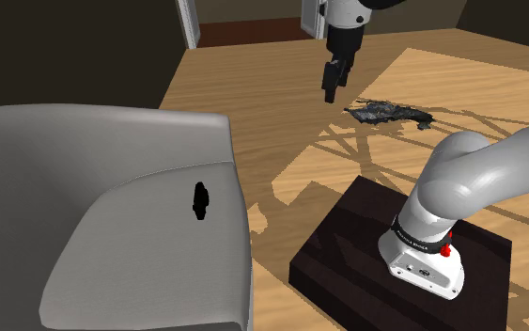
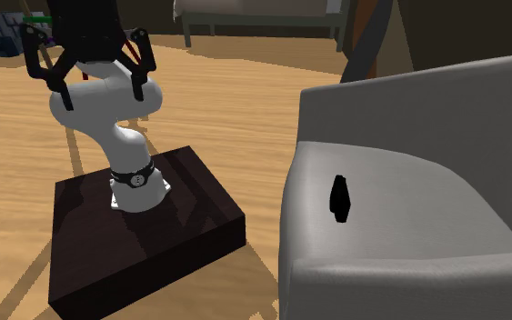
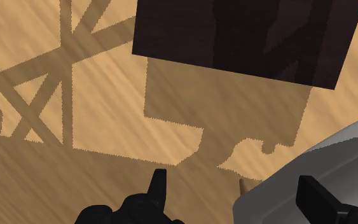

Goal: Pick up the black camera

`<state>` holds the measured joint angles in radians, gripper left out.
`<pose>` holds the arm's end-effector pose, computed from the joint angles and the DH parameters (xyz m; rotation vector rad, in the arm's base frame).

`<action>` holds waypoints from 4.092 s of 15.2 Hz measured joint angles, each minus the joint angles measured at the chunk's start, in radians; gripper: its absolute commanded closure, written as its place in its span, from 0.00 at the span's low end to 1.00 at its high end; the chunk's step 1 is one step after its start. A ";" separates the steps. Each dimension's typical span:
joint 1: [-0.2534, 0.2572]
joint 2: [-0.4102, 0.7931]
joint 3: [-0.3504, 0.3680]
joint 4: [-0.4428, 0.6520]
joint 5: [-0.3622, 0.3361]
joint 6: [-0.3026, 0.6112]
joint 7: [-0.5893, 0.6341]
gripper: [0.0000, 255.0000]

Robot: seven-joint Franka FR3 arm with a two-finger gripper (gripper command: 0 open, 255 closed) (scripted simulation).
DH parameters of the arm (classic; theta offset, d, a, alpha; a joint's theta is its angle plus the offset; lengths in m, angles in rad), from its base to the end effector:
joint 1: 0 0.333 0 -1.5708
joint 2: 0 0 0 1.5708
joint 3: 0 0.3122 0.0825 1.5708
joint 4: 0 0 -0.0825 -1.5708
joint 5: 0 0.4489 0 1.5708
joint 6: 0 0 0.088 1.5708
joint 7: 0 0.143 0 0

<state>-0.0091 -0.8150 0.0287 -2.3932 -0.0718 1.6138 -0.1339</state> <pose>0.3720 -0.0016 0.5470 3.0384 0.2232 0.0451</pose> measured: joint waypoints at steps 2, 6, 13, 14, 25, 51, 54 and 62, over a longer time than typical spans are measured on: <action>0.002 0.002 0.013 -0.006 0.009 0.007 0.018 0.00; 0.010 0.046 0.086 -0.025 0.063 0.061 0.138 0.00; 0.017 0.182 0.241 -0.019 0.153 0.187 0.382 0.00; 0.020 0.198 0.265 -0.020 0.165 0.205 0.419 0.00; -0.020 0.589 0.499 0.177 0.136 0.392 0.834 0.00; 0.057 1.120 0.555 0.486 -0.164 0.525 1.302 1.00; 0.056 1.119 0.554 0.485 -0.164 0.527 1.302 1.00; 0.047 1.073 0.568 0.522 -0.128 0.451 1.279 1.00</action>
<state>0.0383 0.2578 0.5970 -1.8714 -0.2000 2.0652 1.1456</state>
